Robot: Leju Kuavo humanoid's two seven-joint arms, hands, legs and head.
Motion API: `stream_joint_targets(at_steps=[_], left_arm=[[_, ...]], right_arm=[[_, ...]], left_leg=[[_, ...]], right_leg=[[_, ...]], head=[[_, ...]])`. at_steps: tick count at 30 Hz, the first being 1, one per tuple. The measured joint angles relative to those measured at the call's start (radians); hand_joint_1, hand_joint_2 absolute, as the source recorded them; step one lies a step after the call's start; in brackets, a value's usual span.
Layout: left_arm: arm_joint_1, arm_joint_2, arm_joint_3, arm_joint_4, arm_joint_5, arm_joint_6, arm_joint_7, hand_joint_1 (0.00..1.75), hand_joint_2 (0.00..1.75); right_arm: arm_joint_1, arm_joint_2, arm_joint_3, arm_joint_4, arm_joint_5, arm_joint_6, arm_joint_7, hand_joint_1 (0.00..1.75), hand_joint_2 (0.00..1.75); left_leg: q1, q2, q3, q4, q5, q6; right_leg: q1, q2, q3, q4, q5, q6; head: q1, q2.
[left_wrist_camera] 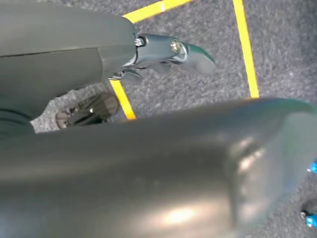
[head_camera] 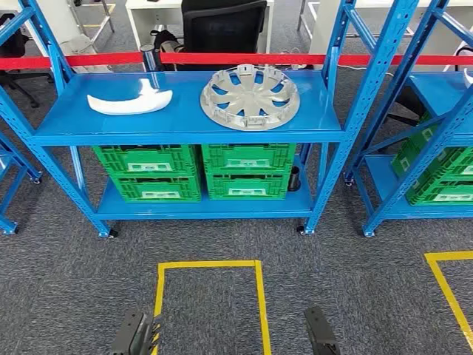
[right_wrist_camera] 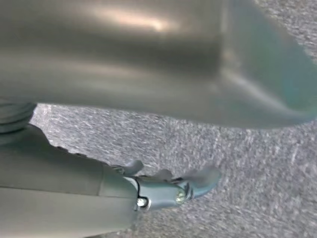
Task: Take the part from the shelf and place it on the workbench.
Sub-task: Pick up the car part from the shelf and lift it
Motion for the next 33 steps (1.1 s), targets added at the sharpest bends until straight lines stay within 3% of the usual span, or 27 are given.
stream_joint_targets(at_steps=[2,5,6,7,9,11,16,18,20,21,22,24,26,27,30,32,33], left_arm=[[-0.002,0.000,0.000,0.000,0.000,0.000,0.000,0.00,0.00],[-0.002,-0.001,0.000,0.000,0.000,0.000,0.000,0.00,0.00],[0.000,-0.001,0.000,0.000,0.000,0.000,0.000,0.00,0.00],[0.001,-0.001,0.000,0.000,0.000,0.000,0.000,0.00,0.00],[0.001,-0.002,0.000,0.000,0.000,0.000,0.000,0.00,0.00],[0.000,-0.002,0.000,0.000,0.001,0.000,0.000,0.00,0.00],[-0.003,-0.002,0.000,0.000,0.002,-0.006,0.000,0.00,0.00],[-0.003,-0.002,-0.002,-0.001,0.002,-0.008,0.000,0.00,0.00],[0.000,-0.002,-0.006,0.000,0.001,-0.009,0.000,0.00,0.00],[0.001,-0.002,-0.009,0.001,0.001,-0.009,0.000,0.00,0.00],[0.003,-0.002,-0.012,0.001,0.000,-0.009,0.000,0.00,0.00],[0.002,-0.002,-0.015,0.001,-0.001,-0.009,0.000,0.00,0.00],[0.000,-0.002,-0.017,0.002,-0.004,-0.009,0.000,0.00,0.00],[0.000,-0.002,-0.018,0.002,-0.006,-0.009,0.000,0.00,0.00],[-0.001,-0.002,-0.021,0.001,-0.007,-0.009,0.000,0.00,0.00],[-0.002,-0.002,-0.022,0.000,-0.007,-0.009,-0.002,0.00,0.00],[-0.003,-0.002,-0.022,0.000,-0.007,-0.009,-0.003,0.00,0.00]], right_arm=[[-0.002,0.000,0.000,0.000,0.002,-0.001,-0.001,0.00,0.00],[-0.001,0.000,0.000,0.000,0.009,-0.004,-0.002,0.00,0.00],[0.000,0.000,0.000,0.000,0.010,-0.005,-0.002,0.00,0.00],[0.001,0.000,0.000,0.000,0.011,-0.005,-0.002,0.00,0.00],[0.001,0.000,0.000,0.000,0.014,-0.006,-0.001,0.00,0.00],[-0.001,0.000,0.000,0.000,0.017,-0.007,0.002,0.00,0.00],[-0.002,0.000,0.002,0.001,0.018,-0.017,0.002,0.00,0.00],[-0.002,-0.001,0.002,0.001,0.013,-0.024,-0.002,0.00,0.00],[-0.002,-0.001,0.002,0.001,0.009,-0.028,-0.008,0.00,0.00],[-0.001,-0.001,0.002,0.001,0.008,-0.030,-0.011,0.00,0.00],[-0.001,-0.001,0.002,0.001,0.007,-0.033,-0.013,0.00,0.00],[-0.001,-0.001,0.002,0.000,0.007,-0.041,-0.018,0.00,0.00],[-0.002,-0.001,0.002,-0.005,0.007,-0.057,-0.028,0.00,0.00],[-0.002,-0.001,0.002,-0.011,0.007,-0.069,-0.037,0.00,0.00],[0.011,-0.002,0.002,-0.073,0.013,-0.107,-0.045,0.00,0.00],[0.026,-0.004,0.004,-0.145,0.022,-0.121,-0.021,0.00,0.00],[0.033,-0.005,0.006,-0.181,0.025,-0.125,-0.008,0.00,0.44]], left_leg=[[0.000,0.001,0.005,-0.002,-0.004,0.006],[-0.003,0.002,0.018,-0.003,-0.019,0.016],[-0.003,0.001,0.025,-0.003,-0.026,0.016],[-0.004,0.000,0.033,-0.003,-0.032,0.015],[-0.004,-0.002,0.053,-0.003,-0.048,0.011],[-0.007,-0.003,0.065,-0.003,-0.064,0.001],[-0.008,-0.003,0.075,0.002,-0.086,-0.029],[-0.005,-0.002,0.032,0.091,-0.123,-0.038],[-0.003,-0.002,-0.051,0.223,-0.165,-0.044],[-0.002,-0.002,-0.084,0.263,-0.164,-0.045],[-0.002,-0.002,-0.101,0.268,-0.142,-0.045],[-0.001,-0.002,-0.081,0.172,-0.048,-0.041],[-0.005,-0.002,-0.040,0.056,0.013,-0.032],[-0.007,-0.002,-0.029,0.024,0.021,-0.027],[-0.009,-0.002,-0.019,0.003,0.010,-0.011],[-0.006,-0.001,-0.005,-0.011,0.006,0.003],[-0.005,0.000,0.003,-0.016,0.003,0.009]], right_leg=[[0.000,-0.001,-0.030,0.054,-0.023,0.002],[-0.001,-0.001,-0.149,0.239,-0.079,0.006],[-0.001,-0.001,-0.177,0.266,-0.071,0.006],[-0.001,-0.001,-0.186,0.255,-0.041,0.005],[-0.001,-0.002,-0.155,0.140,0.052,0.001],[0.002,-0.003,-0.114,0.036,0.096,-0.006],[0.002,0.000,-0.087,-0.001,0.078,-0.035],[-0.001,-0.002,-0.069,-0.008,0.069,-0.046],[-0.001,-0.002,-0.054,-0.009,0.055,-0.050],[-0.001,-0.001,-0.046,-0.009,0.048,-0.051],[-0.001,0.000,-0.036,-0.009,0.041,-0.050],[-0.001,0.003,-0.012,-0.009,0.024,-0.046],[0.001,0.004,0.003,-0.009,0.009,-0.036],[0.002,0.005,0.004,-0.010,0.003,-0.030],[0.000,0.004,0.009,-0.019,-0.003,-0.012],[0.000,0.002,-0.003,0.017,-0.023,-0.003],[-0.001,0.001,-0.028,0.066,-0.044,-0.001]], head=[[0.000,0.000],[0.001,0.000],[0.001,0.000],[0.001,0.000],[0.001,0.000],[0.001,0.000],[0.001,0.000],[0.000,0.000],[0.000,0.000],[0.000,0.000],[0.000,0.000],[0.000,0.000],[0.000,0.000],[0.000,0.000],[0.001,0.000],[0.002,0.000],[0.003,0.000]])
